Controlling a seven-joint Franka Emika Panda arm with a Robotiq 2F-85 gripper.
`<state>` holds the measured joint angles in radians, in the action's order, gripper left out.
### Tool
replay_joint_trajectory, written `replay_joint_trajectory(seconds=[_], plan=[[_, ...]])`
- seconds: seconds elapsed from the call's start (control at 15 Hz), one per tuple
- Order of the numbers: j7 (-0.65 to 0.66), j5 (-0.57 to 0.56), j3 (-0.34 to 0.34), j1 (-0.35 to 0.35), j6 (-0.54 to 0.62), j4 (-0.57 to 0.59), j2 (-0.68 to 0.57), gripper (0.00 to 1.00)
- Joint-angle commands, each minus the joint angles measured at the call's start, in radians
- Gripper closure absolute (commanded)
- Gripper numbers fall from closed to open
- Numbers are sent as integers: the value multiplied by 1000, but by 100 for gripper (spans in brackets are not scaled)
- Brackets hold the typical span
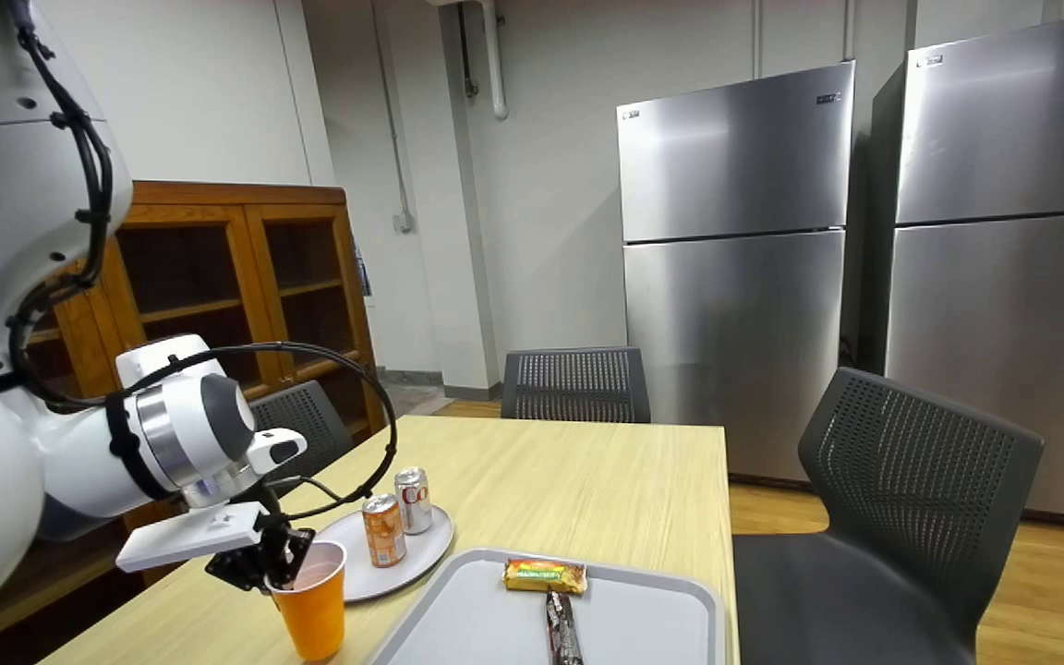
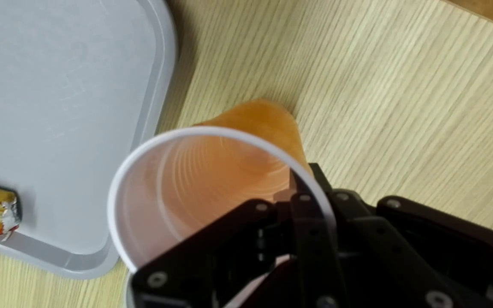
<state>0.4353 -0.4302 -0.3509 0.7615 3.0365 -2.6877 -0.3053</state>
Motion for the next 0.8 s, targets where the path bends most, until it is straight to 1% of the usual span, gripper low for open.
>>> replay_joint_trajectory(seconds=[0.0, 0.2, 0.27, 0.33, 0.4, 0.53, 0.6, 0.67, 0.73], plan=[[12, 26, 22, -10, 42, 23, -48, 100], [12, 31, 21, -7, 59, 27, -65, 100], [10, 28, 18, -3, 59, 28, -68, 73], [12, 25, 11, 3, 56, 30, -69, 72], [10, 23, 8, 5, 47, 29, -63, 67], [8, 13, -10, 15, 27, 26, -42, 51], [1, 10, -14, 11, 26, 22, -28, 44], [-2, 9, -16, 8, 28, 20, -19, 35], [-6, 15, -8, -4, 24, 17, -7, 29]])
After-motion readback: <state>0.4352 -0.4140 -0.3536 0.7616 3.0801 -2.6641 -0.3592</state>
